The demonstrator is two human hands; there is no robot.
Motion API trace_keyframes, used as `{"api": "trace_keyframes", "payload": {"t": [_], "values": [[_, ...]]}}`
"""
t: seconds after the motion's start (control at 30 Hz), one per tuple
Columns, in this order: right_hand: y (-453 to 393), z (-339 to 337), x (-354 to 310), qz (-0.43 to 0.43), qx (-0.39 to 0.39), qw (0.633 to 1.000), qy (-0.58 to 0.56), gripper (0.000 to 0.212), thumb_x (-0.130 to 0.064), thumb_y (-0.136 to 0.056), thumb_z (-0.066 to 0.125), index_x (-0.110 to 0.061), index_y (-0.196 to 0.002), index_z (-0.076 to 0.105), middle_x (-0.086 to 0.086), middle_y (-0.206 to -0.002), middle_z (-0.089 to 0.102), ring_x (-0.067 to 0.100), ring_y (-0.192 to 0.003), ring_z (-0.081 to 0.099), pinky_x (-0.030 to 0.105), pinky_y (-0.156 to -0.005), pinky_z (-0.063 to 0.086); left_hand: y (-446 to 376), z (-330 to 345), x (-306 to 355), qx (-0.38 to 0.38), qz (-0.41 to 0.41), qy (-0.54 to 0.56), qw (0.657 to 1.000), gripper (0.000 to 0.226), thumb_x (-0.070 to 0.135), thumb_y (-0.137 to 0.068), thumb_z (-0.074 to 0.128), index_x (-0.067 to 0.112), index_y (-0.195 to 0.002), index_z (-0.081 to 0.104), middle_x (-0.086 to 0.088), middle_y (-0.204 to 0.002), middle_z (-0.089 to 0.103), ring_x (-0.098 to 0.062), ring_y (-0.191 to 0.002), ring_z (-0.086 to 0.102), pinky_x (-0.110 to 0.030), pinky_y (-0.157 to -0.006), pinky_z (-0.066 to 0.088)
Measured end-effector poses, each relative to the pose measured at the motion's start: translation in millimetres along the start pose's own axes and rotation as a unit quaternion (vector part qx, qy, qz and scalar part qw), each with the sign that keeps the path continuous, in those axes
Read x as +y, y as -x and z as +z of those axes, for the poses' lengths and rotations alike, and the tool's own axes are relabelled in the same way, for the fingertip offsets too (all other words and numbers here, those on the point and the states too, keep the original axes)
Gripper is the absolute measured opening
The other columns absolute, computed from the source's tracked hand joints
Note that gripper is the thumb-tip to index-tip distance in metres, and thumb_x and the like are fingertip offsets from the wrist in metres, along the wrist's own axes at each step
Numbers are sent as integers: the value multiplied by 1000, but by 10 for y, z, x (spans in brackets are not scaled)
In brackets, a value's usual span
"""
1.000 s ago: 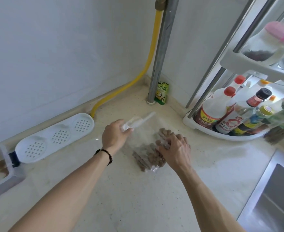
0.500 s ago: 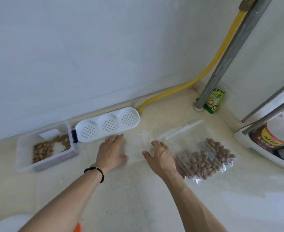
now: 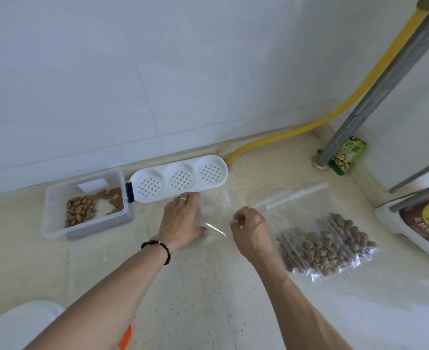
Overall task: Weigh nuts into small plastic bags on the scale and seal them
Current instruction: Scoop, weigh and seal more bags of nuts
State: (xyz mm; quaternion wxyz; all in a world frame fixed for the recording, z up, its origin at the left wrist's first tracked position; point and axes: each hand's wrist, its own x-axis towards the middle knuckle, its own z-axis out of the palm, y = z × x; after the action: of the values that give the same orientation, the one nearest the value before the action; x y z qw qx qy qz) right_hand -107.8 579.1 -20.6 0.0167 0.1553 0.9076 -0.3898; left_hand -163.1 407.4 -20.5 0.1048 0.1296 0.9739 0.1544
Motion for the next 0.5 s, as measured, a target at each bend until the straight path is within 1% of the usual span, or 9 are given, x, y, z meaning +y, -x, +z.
{"api": "trace_keyframes", "payload": {"t": [0.07, 0.13, 0.17, 0.2, 0.27, 0.33, 0.37, 0.43, 0.5], "values": [[-3, -71, -43, -27, 7, 999, -15, 4, -9, -86, 66, -12, -86, 65, 1, -85, 61, 21, -82, 57, 33, -69, 48, 19, -81, 15, 21, 6, 75, 997, 58, 28, -83, 70, 15, -133, 43, -3, -125, 55, -24, -118, 52, -36, -100, 38], [0, -158, -114, -48, 26, 998, -22, 2, -10, -86, 67, -12, -85, 68, 1, -86, 60, 18, -84, 55, 26, -69, 42, 51, -208, 24, 52, 10, 132, 990, 28, 15, -92, 58, 16, -120, 55, 0, -110, 63, -18, -105, 58, -34, -95, 42], [5, -198, -158, -53, 45, 997, -20, 2, -12, -86, 69, -12, -84, 69, 2, -88, 59, 18, -87, 54, 25, -71, 40, 69, -286, 22, 61, 7, 168, 984, 20, 12, -94, 54, 16, -114, 60, 2, -104, 64, -15, -98, 60, -31, -91, 45], [16, -236, -212, -60, 67, 996, -16, 2, -14, -84, 71, -12, -83, 71, 2, -92, 58, 18, -91, 51, 25, -74, 38, 93, -378, 21, 61, 6, 201, 978, 18, 10, -95, 52, 16, -109, 62, 2, -100, 64, -12, -93, 60, -26, -85, 47], [53, -308, -348, -78, 99, 992, -21, 4, -16, -81, 75, -14, -82, 71, 0, -101, 54, 16, -98, 47, 25, -81, 37, 157, -580, 5, 40, 13, 238, 970, 19, 9, -96, 50, 19, -104, 64, 2, -94, 64, -10, -84, 62, -14, -73, 45], [115, -380, -550, -78, 93, 991, -56, 12, -17, -80, 75, -17, -88, 66, -5, -106, 54, 11, -99, 51, 23, -80, 39, 245, -776, -52, 19, 23, 254, 967, 18, 11, -97, 51, 23, -101, 65, 2, -89, 66, -9, -78, 65, -10, -66, 44], [150, -410, -670, -68, 78, 991, -90, 20, -16, -81, 74, -19, -95, 60, -7, -105, 57, 8, -94, 55, 22, -75, 42, 300, -868, -94, 14, 28, 260, 965, 17, 13, -97, 53, 25, -100, 64, 2, -87, 65, -9, -74, 66, -10, -64, 45], [233, -423, -932, -52, 41, 983, -169, 33, -12, -82, 71, -21, -108, 51, -5, -96, 64, 3, -73, 61, 18, -60, 47, 432, -1033, -206, 18, 34, 268, 963, 13, 15, -95, 57, 26, -98, 64, 4, -83, 64, -7, -66, 65, -11, -61, 45], [326, -359, -1168, -56, 16, 978, -201, 39, -7, -83, 66, -20, -115, 49, -2, -81, 64, 3, -56, 54, 16, -50, 44, 587, -1186, -359, 33, 33, 274, 961, 11, 15, -94, 60, 24, -99, 64, 6, -81, 63, -6, -62, 64, -13, -60, 45]]}}
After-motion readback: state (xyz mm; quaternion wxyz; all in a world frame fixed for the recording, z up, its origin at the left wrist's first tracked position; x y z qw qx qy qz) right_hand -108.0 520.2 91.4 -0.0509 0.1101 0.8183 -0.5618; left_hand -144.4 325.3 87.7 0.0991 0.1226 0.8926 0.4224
